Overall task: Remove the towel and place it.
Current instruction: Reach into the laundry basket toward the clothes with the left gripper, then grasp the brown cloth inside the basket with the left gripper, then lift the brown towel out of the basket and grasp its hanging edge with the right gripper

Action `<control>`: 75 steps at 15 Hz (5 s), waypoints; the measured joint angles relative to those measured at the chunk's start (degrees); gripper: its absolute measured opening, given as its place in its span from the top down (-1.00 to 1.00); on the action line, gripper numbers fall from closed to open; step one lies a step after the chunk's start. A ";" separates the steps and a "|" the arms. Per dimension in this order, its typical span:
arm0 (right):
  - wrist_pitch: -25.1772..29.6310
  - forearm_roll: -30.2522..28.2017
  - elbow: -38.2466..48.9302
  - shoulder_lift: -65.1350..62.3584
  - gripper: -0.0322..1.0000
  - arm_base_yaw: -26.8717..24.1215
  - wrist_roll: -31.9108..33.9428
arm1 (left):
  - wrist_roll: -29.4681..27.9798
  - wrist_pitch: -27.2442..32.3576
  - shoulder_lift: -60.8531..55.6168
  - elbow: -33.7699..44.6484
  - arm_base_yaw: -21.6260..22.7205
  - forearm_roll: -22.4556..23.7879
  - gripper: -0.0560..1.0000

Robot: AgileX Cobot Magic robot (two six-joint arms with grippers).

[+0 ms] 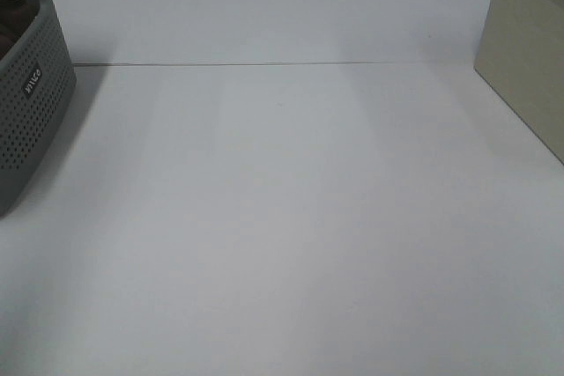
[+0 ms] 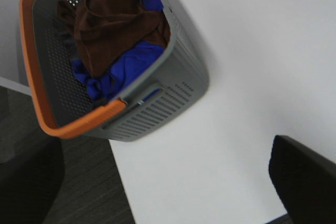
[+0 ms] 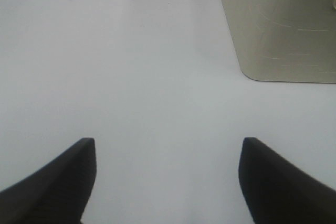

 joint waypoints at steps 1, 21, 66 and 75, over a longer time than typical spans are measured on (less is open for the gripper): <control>0.00 0.00 0.00 0.00 -0.48 0.00 0.00 | 1.95 0.00 3.21 -2.69 0.00 0.00 -0.98; 0.00 0.00 0.00 0.00 -0.48 0.00 0.00 | 26.24 -5.33 85.31 -51.51 0.40 25.73 -0.98; 0.00 0.00 0.00 0.00 -0.48 0.00 0.00 | 3.50 -6.42 48.41 -51.68 -28.99 10.37 0.89; -24.87 36.10 -1.38 23.89 -0.48 0.00 -37.53 | -7.45 -8.65 49.96 -51.97 -55.23 18.51 0.89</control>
